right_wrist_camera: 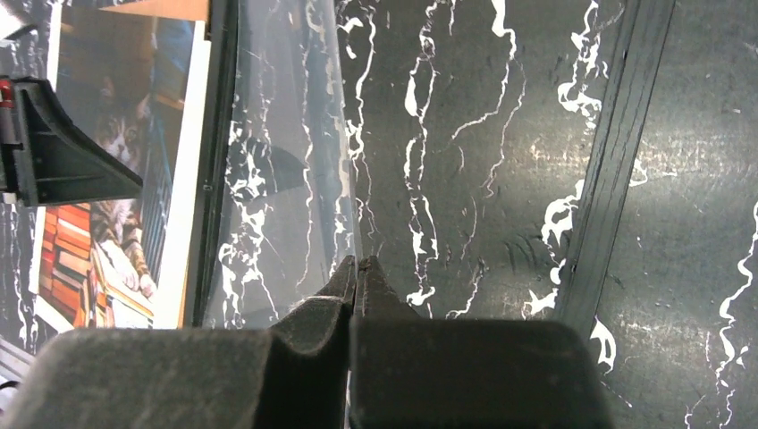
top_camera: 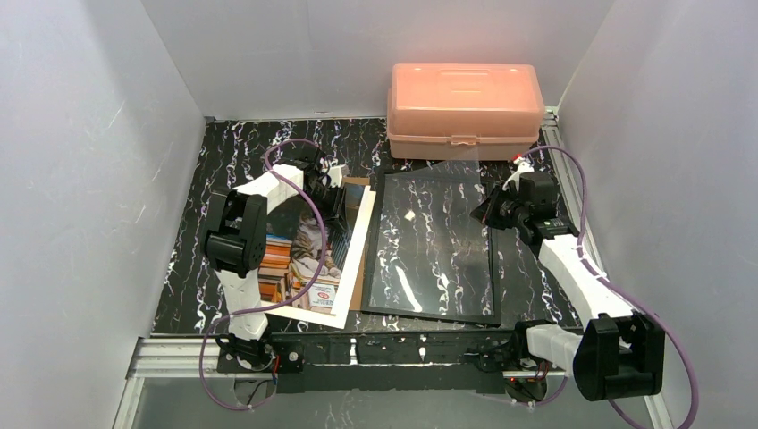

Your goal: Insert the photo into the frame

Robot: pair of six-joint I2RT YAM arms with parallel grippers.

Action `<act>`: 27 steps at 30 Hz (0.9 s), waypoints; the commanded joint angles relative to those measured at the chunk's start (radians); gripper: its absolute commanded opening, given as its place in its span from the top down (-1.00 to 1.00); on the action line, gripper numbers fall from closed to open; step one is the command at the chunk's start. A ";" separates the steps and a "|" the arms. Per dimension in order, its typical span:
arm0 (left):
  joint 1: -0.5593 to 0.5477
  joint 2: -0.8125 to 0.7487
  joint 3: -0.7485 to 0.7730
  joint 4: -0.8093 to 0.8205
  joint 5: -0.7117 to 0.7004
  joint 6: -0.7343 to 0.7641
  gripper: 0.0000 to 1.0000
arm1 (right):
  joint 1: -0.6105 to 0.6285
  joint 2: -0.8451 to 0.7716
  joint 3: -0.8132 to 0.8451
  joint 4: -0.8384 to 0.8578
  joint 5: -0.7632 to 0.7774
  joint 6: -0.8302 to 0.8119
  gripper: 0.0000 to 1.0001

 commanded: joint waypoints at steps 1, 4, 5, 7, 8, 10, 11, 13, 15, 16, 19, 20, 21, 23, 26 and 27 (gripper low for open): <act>-0.006 -0.009 0.011 -0.018 0.003 0.005 0.56 | -0.006 -0.050 -0.012 0.105 -0.037 -0.015 0.97; -0.009 -0.007 0.014 -0.020 0.001 0.004 0.55 | -0.005 -0.058 -0.020 0.106 -0.043 -0.017 0.97; -0.010 -0.006 0.016 -0.021 0.002 0.003 0.55 | -0.004 -0.059 -0.021 0.109 -0.047 -0.016 0.97; -0.012 -0.004 0.018 -0.023 0.000 0.002 0.55 | -0.005 -0.060 -0.027 0.118 -0.044 -0.006 0.97; -0.014 -0.002 0.021 -0.024 0.000 0.001 0.55 | -0.005 -0.056 -0.024 0.115 -0.042 -0.002 0.97; -0.015 0.000 0.024 -0.025 0.000 0.002 0.55 | -0.005 -0.044 -0.015 0.112 -0.046 0.006 0.97; -0.017 0.001 0.025 -0.025 -0.001 0.002 0.55 | -0.005 -0.037 -0.013 0.113 -0.046 0.013 0.97; -0.018 0.002 0.027 -0.024 -0.001 0.001 0.55 | -0.005 -0.025 -0.010 0.115 -0.058 0.024 0.97; -0.019 0.002 0.028 -0.026 -0.001 -0.002 0.55 | -0.005 -0.013 -0.015 0.128 -0.067 0.036 0.97; -0.020 0.003 0.029 -0.025 0.000 -0.003 0.55 | -0.006 -0.010 -0.019 0.133 -0.070 0.042 0.97; -0.029 0.004 0.031 -0.025 0.001 -0.005 0.55 | -0.005 0.015 -0.021 0.132 -0.071 0.049 0.97; -0.032 0.006 0.032 -0.026 0.002 -0.005 0.55 | -0.006 0.021 -0.020 0.132 -0.075 0.051 0.97; -0.035 0.008 0.033 -0.025 0.004 -0.005 0.55 | -0.005 0.026 -0.021 0.132 -0.077 0.052 0.97; -0.047 0.010 0.034 -0.024 0.005 -0.005 0.55 | -0.005 0.033 -0.021 0.134 -0.079 0.053 0.97; -0.060 0.013 0.031 -0.018 0.007 -0.005 0.55 | -0.004 0.040 -0.019 0.131 -0.069 0.059 0.97; -0.063 0.014 0.029 -0.014 0.009 -0.004 0.55 | -0.005 0.042 -0.018 0.126 -0.065 0.060 0.97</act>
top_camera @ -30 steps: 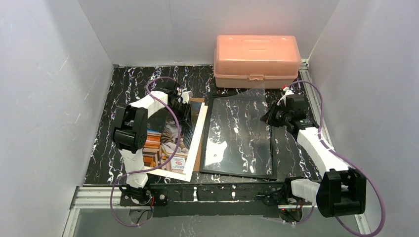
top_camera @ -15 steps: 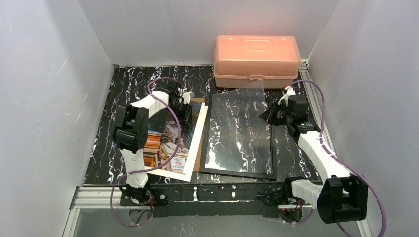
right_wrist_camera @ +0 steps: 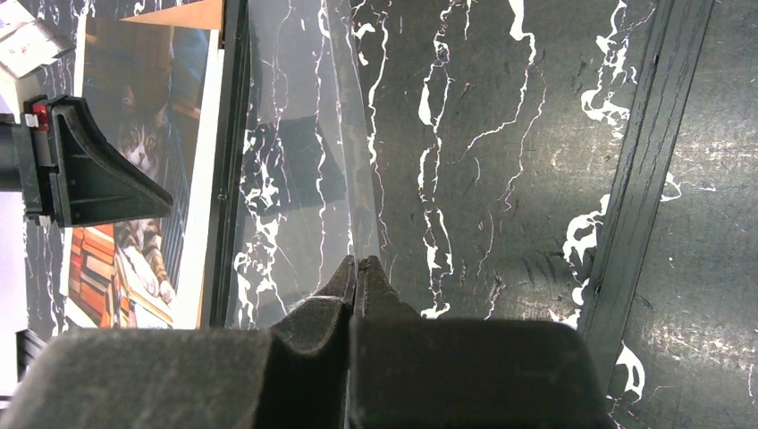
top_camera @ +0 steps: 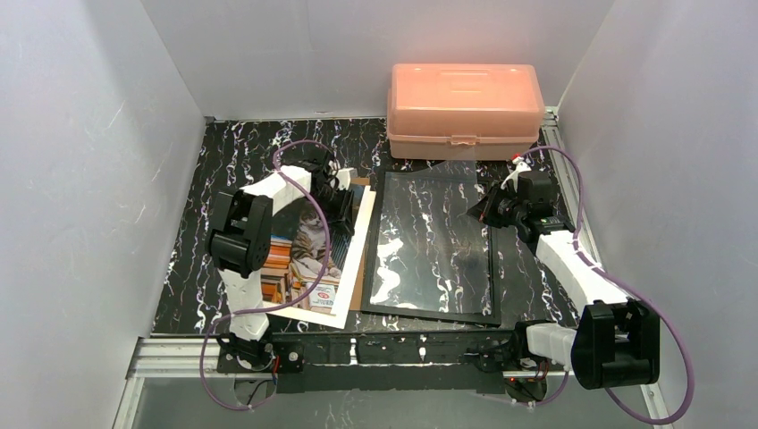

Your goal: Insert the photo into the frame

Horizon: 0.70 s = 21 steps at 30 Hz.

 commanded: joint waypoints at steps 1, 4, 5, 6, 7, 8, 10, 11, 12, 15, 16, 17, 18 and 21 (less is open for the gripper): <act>-0.023 0.003 0.019 -0.012 0.012 -0.001 0.55 | 0.000 0.005 0.002 0.036 -0.008 0.023 0.97; -0.034 0.007 0.015 -0.007 0.012 0.002 0.55 | -0.001 0.014 0.013 0.008 -0.013 0.026 0.97; -0.037 0.009 0.015 -0.007 0.011 0.004 0.55 | -0.001 0.016 0.013 0.007 -0.016 0.032 0.97; -0.039 0.011 0.015 -0.006 0.010 0.005 0.55 | 0.000 0.016 0.014 0.005 -0.015 0.038 0.97; -0.042 0.012 0.016 -0.007 0.009 0.007 0.55 | 0.000 0.016 0.015 0.001 -0.016 0.044 0.97; -0.044 0.014 0.015 -0.006 0.008 0.008 0.55 | 0.000 0.017 0.017 0.000 -0.014 0.049 0.97; -0.049 0.016 0.016 -0.005 0.005 0.008 0.55 | 0.000 0.026 0.025 -0.013 -0.016 0.062 0.97; -0.050 0.016 0.015 -0.004 0.006 0.008 0.55 | 0.000 0.033 0.030 -0.020 -0.024 0.066 0.97; -0.051 0.017 0.016 -0.003 0.005 0.009 0.55 | 0.000 0.044 0.039 -0.036 -0.031 0.074 0.97; -0.056 0.019 0.013 0.000 0.003 0.011 0.56 | 0.000 0.074 0.070 -0.081 -0.048 0.088 0.97; -0.057 0.020 0.011 0.002 0.002 0.012 0.55 | 0.000 0.080 0.077 -0.090 -0.053 0.095 0.97; -0.058 0.021 0.010 0.004 0.002 0.012 0.55 | -0.001 0.084 0.084 -0.098 -0.057 0.102 0.97; -0.058 0.022 0.008 0.004 0.003 0.012 0.56 | -0.001 0.086 0.094 -0.108 -0.063 0.106 0.97; -0.060 0.022 0.004 0.009 0.002 0.011 0.55 | 0.000 0.080 0.111 -0.111 -0.089 0.129 0.97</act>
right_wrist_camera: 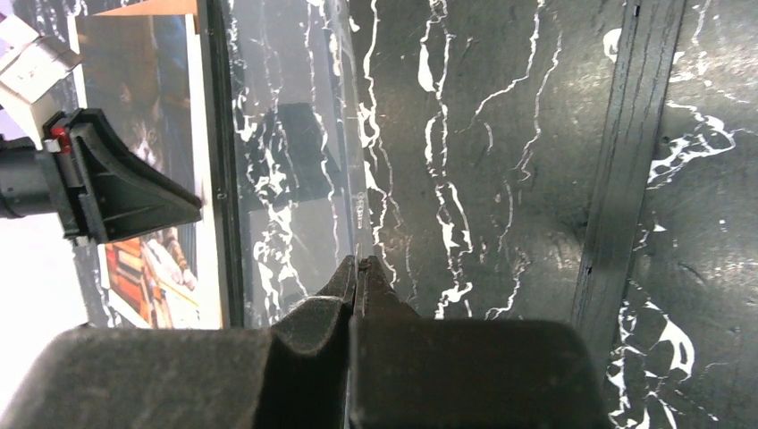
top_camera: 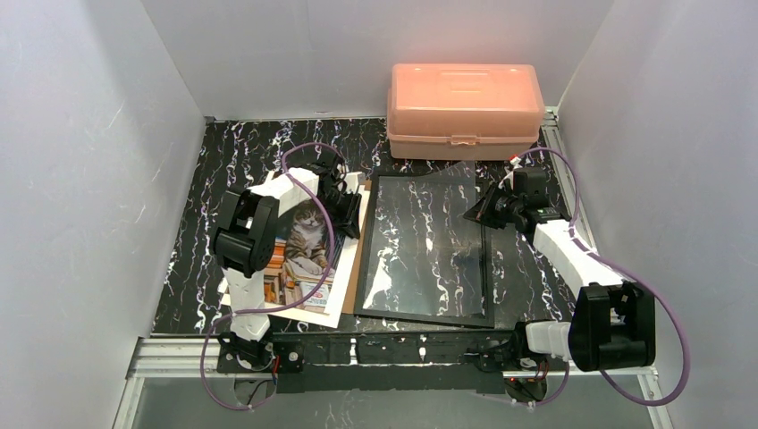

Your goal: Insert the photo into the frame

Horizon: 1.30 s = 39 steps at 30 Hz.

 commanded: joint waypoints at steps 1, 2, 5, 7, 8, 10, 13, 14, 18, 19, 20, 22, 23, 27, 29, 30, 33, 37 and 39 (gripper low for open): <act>-0.008 0.005 0.004 -0.003 0.004 0.008 0.55 | 0.002 -0.014 0.065 -0.037 -0.081 0.054 0.97; -0.008 0.005 0.003 -0.002 0.004 0.010 0.56 | 0.001 -0.019 0.067 -0.030 -0.086 0.061 0.97; -0.011 0.006 0.001 -0.002 0.004 0.014 0.56 | 0.001 -0.033 0.070 -0.013 -0.086 0.080 0.97; -0.013 0.009 -0.002 -0.001 0.002 0.018 0.57 | 0.001 -0.035 0.070 -0.005 -0.088 0.088 0.97; -0.015 0.010 -0.004 -0.001 0.000 0.020 0.57 | 0.002 -0.036 0.067 0.000 -0.093 0.092 0.97; -0.015 0.013 -0.008 0.000 -0.004 0.024 0.58 | 0.001 -0.036 0.054 0.024 -0.106 0.104 0.97; -0.015 0.014 -0.019 0.002 -0.004 0.029 0.59 | 0.001 -0.043 0.026 0.071 -0.123 0.137 0.97; -0.015 0.015 -0.022 0.002 -0.004 0.032 0.60 | 0.001 -0.045 0.018 0.086 -0.129 0.147 0.97; -0.015 0.024 -0.026 0.002 -0.006 0.041 0.65 | 0.001 -0.052 -0.002 0.121 -0.146 0.177 0.97; -0.015 0.027 -0.025 0.003 -0.005 0.041 0.66 | 0.001 -0.054 -0.009 0.137 -0.156 0.192 0.97; -0.016 0.031 -0.024 0.002 -0.003 0.041 0.67 | 0.001 -0.058 -0.019 0.162 -0.170 0.214 0.97; -0.017 0.035 -0.022 0.005 -0.002 0.040 0.69 | 0.002 -0.074 -0.036 0.221 -0.193 0.265 0.97; -0.016 0.037 -0.022 0.005 -0.001 0.041 0.70 | 0.002 -0.087 -0.043 0.252 -0.202 0.289 0.97; -0.020 0.043 -0.022 0.006 0.003 0.039 0.73 | 0.001 -0.125 -0.052 0.345 -0.224 0.388 0.97; -0.021 0.045 -0.022 0.007 0.002 0.039 0.74 | 0.001 -0.130 -0.044 0.361 -0.248 0.422 0.97; -0.022 0.045 -0.022 0.008 0.000 0.039 0.74 | 0.001 -0.132 -0.043 0.375 -0.257 0.443 0.97; -0.023 0.044 -0.021 0.006 -0.001 0.039 0.75 | 0.001 -0.151 -0.067 0.452 -0.274 0.536 0.97; -0.023 0.048 -0.019 0.006 0.001 0.036 0.75 | 0.003 -0.167 -0.089 0.497 -0.276 0.587 0.97; -0.022 0.048 -0.019 0.006 0.002 0.035 0.76 | 0.002 -0.171 -0.093 0.498 -0.275 0.597 0.97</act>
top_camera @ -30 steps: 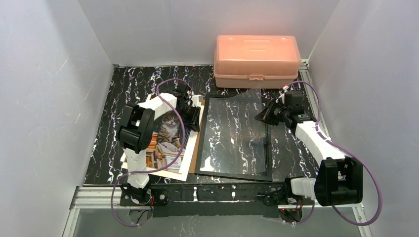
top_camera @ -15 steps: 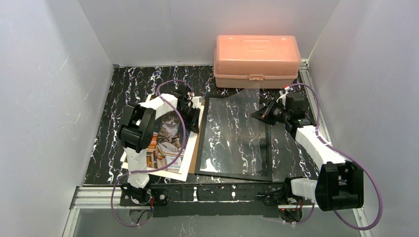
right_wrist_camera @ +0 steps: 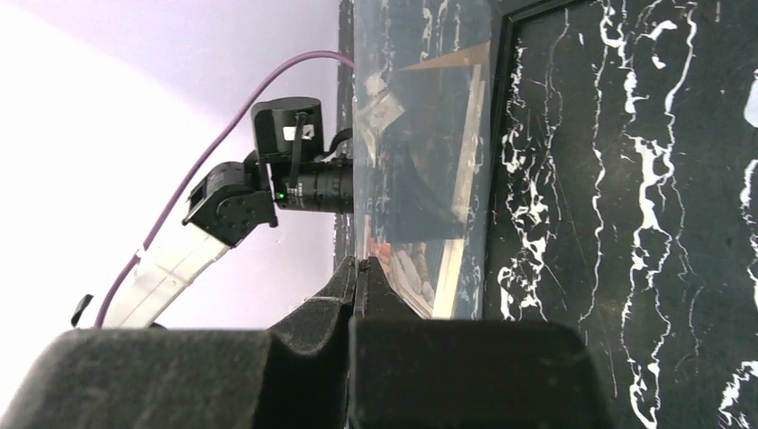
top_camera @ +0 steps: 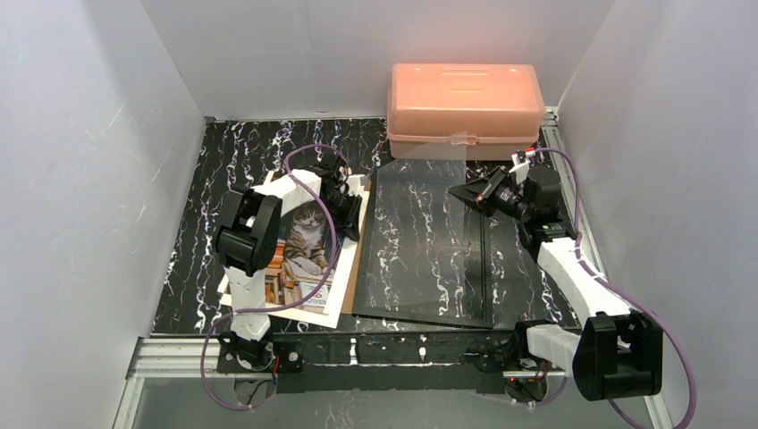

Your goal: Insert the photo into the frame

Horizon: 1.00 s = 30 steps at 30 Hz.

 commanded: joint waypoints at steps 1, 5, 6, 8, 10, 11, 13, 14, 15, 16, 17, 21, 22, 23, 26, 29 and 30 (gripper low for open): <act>-0.011 0.029 -0.008 -0.014 0.004 0.009 0.76 | 0.003 -0.030 -0.012 0.111 -0.017 0.082 0.97; -0.010 0.025 -0.008 -0.015 0.006 0.006 0.76 | 0.004 -0.059 -0.028 0.140 0.008 0.162 0.97; -0.010 0.024 -0.008 -0.014 0.005 0.006 0.77 | 0.004 -0.070 -0.025 0.141 0.016 0.175 0.97; -0.011 0.023 -0.009 -0.014 0.006 0.005 0.77 | 0.004 -0.084 -0.004 0.110 0.033 0.178 0.97; -0.011 0.020 -0.007 -0.016 0.004 0.006 0.77 | 0.006 -0.093 0.017 0.086 0.040 0.177 0.97; -0.010 0.022 -0.006 -0.017 0.003 0.005 0.77 | 0.005 -0.095 0.023 0.082 0.044 0.181 0.97; -0.011 0.019 -0.005 -0.019 0.002 0.006 0.77 | 0.008 -0.107 0.027 0.086 0.050 0.187 0.97; -0.012 0.018 -0.005 -0.018 0.003 0.005 0.78 | 0.010 -0.108 0.027 0.086 0.053 0.188 0.97; -0.011 0.018 -0.006 -0.018 0.004 0.006 0.77 | 0.011 -0.108 0.026 0.088 0.052 0.188 0.97; -0.011 0.019 -0.005 -0.018 0.003 0.005 0.78 | 0.011 -0.109 0.024 0.093 0.049 0.188 0.97; -0.012 0.018 -0.005 -0.018 0.002 0.006 0.78 | 0.011 -0.108 0.022 0.094 0.047 0.190 0.97; -0.011 0.019 -0.005 -0.018 0.004 0.003 0.78 | 0.014 -0.126 -0.005 0.144 0.053 0.232 0.97; -0.011 0.018 -0.005 -0.020 0.003 0.003 0.78 | 0.015 -0.131 -0.008 0.148 0.058 0.238 0.97; -0.011 0.017 -0.005 -0.019 0.003 0.003 0.78 | 0.015 -0.136 -0.009 0.152 0.063 0.245 0.97; -0.012 0.016 -0.006 -0.019 0.000 0.004 0.79 | 0.017 -0.140 -0.006 0.161 0.067 0.264 0.97; -0.011 0.014 -0.006 -0.018 0.001 0.003 0.79 | 0.019 -0.147 -0.015 0.176 0.073 0.297 0.97; -0.012 0.014 -0.006 -0.019 0.002 0.003 0.79 | 0.019 -0.150 -0.020 0.180 0.075 0.305 0.97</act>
